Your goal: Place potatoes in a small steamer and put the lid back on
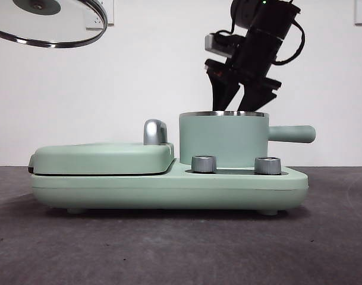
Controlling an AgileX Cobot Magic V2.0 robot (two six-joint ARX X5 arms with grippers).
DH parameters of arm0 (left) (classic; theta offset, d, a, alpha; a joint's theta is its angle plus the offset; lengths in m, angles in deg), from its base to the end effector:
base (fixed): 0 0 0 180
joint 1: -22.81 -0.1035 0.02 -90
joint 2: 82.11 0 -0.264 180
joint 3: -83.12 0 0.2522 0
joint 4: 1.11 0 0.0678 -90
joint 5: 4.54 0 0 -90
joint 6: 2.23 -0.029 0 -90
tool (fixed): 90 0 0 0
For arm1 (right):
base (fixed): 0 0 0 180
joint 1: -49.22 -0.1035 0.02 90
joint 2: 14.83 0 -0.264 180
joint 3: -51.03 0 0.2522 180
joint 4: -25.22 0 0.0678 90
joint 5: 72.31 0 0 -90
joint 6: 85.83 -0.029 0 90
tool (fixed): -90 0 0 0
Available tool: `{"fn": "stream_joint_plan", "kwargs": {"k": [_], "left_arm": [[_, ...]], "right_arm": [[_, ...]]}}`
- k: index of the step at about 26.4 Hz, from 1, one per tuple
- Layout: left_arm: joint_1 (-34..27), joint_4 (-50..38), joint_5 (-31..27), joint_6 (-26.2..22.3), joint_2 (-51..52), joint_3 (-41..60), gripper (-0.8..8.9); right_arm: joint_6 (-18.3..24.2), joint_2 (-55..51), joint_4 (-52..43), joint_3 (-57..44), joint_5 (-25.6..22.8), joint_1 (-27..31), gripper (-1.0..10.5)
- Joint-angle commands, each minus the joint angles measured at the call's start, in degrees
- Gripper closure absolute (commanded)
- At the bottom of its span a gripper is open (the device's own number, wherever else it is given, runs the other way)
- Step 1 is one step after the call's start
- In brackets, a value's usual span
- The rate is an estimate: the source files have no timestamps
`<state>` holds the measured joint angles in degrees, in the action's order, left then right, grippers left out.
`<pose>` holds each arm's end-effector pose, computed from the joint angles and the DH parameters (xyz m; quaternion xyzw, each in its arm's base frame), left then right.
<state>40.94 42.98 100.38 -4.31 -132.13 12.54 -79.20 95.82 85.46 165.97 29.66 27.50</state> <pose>0.1634 -0.0614 0.3561 0.0227 0.1987 -0.2821 0.9383 0.3865 0.1604 0.2897 -0.0887 0.4518 0.2825 0.8415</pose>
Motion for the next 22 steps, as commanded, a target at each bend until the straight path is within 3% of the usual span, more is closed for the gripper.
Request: {"fn": "stream_joint_plan", "kwargs": {"k": [1, 11, 22], "left_arm": [[0.09, -1.42, 0.04, -0.17, 0.07, -1.01, 7.98], [0.09, -1.18, 0.07, -0.15, 0.04, -1.01, 7.98], [0.33, -2.12, 0.11, -0.20, -0.17, -1.01, 7.98]], "right_arm": [[0.48, -2.64, 1.88, 3.28, 0.15, -0.17, 6.6], [1.53, -26.95, 8.39, -0.39, -4.39, 0.79, 6.6], [3.50, -52.48, -0.42, -27.50, -4.94, 1.22, 6.6]]}}
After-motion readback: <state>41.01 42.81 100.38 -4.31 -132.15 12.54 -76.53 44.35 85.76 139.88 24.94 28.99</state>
